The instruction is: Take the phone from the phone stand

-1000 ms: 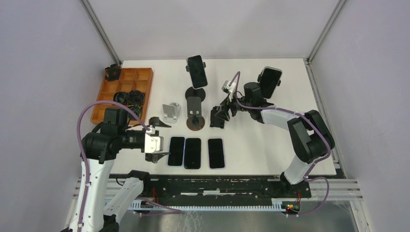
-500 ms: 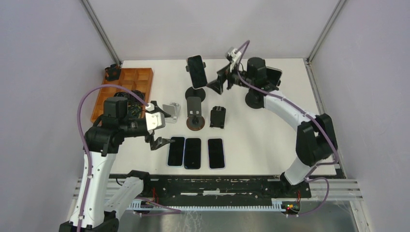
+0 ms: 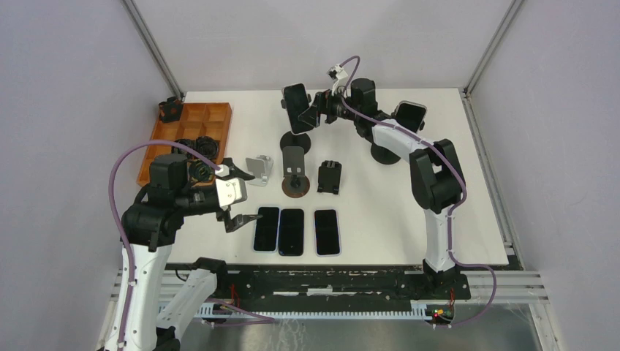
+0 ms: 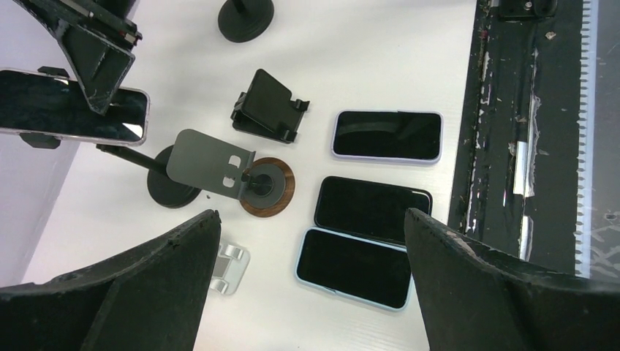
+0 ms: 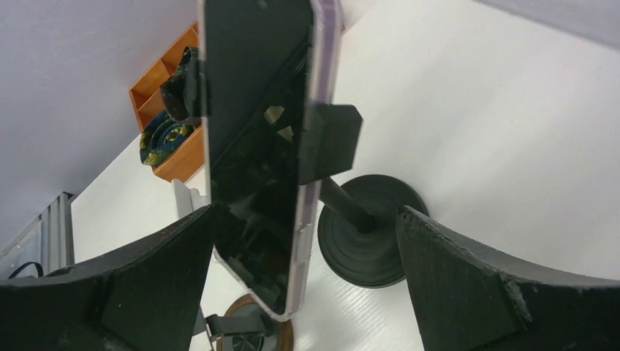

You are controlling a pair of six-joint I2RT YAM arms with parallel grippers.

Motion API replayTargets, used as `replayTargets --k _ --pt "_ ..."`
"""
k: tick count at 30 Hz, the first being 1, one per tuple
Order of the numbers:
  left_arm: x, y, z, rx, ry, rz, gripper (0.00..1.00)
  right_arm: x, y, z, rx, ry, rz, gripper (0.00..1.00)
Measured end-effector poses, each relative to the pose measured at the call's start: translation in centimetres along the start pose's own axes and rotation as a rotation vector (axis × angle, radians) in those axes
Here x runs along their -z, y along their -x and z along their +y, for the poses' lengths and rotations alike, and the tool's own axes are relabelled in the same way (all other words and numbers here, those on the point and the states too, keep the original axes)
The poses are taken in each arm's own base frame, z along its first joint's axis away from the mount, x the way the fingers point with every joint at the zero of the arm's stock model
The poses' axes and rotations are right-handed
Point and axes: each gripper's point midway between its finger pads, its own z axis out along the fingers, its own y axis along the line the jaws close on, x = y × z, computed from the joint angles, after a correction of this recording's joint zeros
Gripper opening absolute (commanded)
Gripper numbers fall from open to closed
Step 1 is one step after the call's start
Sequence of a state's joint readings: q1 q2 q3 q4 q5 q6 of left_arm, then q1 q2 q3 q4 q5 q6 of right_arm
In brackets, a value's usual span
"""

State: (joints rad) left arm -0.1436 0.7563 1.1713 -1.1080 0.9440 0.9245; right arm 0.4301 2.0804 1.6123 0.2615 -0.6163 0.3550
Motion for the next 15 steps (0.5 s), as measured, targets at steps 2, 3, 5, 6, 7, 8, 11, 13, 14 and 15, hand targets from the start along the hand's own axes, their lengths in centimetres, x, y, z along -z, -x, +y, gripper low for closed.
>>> replayTargets --k 2,3,5,6,7,8,11,13,14,15 --pt "0.0 0.0 -0.1 0.003 -0.002 0.001 1.00 -0.7 -1.3 -0.6 -0.039 0.006 0.018 0.85" --pt "0.0 -0.1 -0.1 0.006 -0.004 0.003 1.00 -0.9 -1.6 -0.7 -0.054 0.010 0.021 0.81" --pt "-0.1 -0.2 -0.1 0.010 -0.006 0.005 1.00 -1.3 -2.0 -0.4 -0.093 0.044 0.021 0.73" --pt "-0.1 -0.2 -0.1 0.012 -0.007 0.006 1.00 -1.4 -1.9 -0.1 -0.104 0.065 0.013 0.70" --pt "0.0 -0.2 -0.2 0.012 -0.008 0.006 1.00 -1.5 -1.6 0.4 -0.111 0.087 0.003 0.65" --pt "0.0 -0.2 -0.2 0.012 -0.008 0.006 1.00 -1.6 -1.2 0.9 -0.116 0.112 -0.009 0.59" --pt "0.0 -0.2 -0.2 0.011 -0.008 0.006 1.00 -1.7 -0.2 2.4 -0.115 0.169 -0.042 0.36" --pt "0.0 -0.2 -0.2 0.011 -0.009 0.006 1.00 -1.8 -0.2 3.1 -0.127 0.202 -0.044 0.24" --pt "-0.1 -0.2 -0.2 0.011 -0.009 0.006 1.00 -1.9 -0.3 3.3 -0.135 0.216 -0.043 0.20" --pt "0.0 -0.2 -0.2 0.009 -0.009 0.006 1.00 -2.0 -0.4 3.5 -0.151 0.230 -0.040 0.16"
